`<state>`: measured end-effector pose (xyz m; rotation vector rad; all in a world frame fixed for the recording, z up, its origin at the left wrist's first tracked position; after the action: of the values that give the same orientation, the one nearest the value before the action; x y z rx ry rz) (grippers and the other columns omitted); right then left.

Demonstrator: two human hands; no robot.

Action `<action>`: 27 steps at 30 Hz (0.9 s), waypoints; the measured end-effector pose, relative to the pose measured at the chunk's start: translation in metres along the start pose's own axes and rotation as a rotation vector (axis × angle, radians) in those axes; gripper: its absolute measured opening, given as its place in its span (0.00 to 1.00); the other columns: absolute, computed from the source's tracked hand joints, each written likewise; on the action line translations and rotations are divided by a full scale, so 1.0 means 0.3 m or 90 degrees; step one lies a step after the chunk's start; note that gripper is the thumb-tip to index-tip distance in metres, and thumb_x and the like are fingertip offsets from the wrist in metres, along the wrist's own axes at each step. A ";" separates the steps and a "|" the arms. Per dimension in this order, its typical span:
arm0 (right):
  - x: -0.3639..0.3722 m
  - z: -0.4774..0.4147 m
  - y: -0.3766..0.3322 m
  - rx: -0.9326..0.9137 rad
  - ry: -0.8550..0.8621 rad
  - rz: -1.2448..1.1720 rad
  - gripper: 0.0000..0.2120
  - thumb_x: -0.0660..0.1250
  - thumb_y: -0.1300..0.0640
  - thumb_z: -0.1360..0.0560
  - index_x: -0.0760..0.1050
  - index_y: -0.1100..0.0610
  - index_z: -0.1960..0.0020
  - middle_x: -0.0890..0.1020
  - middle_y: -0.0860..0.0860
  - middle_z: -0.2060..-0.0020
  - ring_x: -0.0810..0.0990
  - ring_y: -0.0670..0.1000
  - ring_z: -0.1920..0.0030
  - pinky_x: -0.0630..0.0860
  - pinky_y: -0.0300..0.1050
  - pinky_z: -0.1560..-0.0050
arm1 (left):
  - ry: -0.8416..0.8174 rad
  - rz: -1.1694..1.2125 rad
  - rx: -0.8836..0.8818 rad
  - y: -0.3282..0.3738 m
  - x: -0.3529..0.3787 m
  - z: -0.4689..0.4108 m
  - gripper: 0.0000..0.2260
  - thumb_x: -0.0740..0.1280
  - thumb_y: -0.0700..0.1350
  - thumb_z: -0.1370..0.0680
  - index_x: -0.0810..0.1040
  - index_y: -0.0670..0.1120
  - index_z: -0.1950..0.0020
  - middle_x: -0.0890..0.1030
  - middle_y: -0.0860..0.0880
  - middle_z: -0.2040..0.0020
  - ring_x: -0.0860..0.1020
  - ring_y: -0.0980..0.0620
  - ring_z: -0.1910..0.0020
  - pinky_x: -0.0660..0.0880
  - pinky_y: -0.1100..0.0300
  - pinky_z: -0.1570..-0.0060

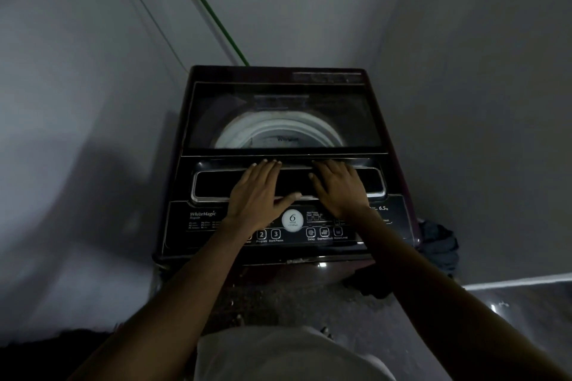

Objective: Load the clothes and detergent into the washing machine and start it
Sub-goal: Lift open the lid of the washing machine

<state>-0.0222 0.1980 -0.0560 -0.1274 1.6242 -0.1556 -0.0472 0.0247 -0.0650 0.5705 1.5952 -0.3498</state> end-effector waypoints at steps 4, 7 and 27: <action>-0.023 -0.052 0.008 0.000 -0.071 0.013 0.20 0.53 0.42 0.20 0.73 0.54 0.40 0.75 0.54 0.40 0.71 0.56 0.38 0.65 0.52 0.39 | -0.018 -0.006 0.002 0.005 -0.009 -0.008 0.52 0.47 0.80 0.33 0.60 0.42 0.23 0.66 0.45 0.24 0.63 0.47 0.24 0.54 0.52 0.24; -0.052 -0.085 0.003 0.020 -0.106 -0.052 0.19 0.56 0.42 0.21 0.75 0.55 0.42 0.76 0.55 0.39 0.71 0.56 0.36 0.64 0.53 0.36 | -0.009 -0.006 0.012 -0.004 -0.029 -0.005 0.51 0.53 0.79 0.33 0.60 0.43 0.23 0.66 0.46 0.24 0.63 0.47 0.24 0.54 0.52 0.24; -0.287 0.094 -0.129 -0.037 0.314 -0.004 0.31 0.53 0.48 0.20 0.50 0.57 0.22 0.50 0.53 0.22 0.47 0.51 0.22 0.46 0.49 0.24 | 0.511 -0.128 0.085 -0.012 -0.459 -0.123 0.22 0.65 0.66 0.24 0.84 0.47 0.51 0.86 0.53 0.52 0.83 0.52 0.53 0.70 0.52 0.50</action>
<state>0.0105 0.1747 0.0339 -0.1463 2.1216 -0.1517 -0.0754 0.0209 0.0747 0.7021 2.4269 -0.4052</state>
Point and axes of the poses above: each hand's wrist, its own z-axis away from the middle knuckle, its own x-axis out of the palm, y = z × x, the point moved 6 cm from there along -z, towards the middle knuckle
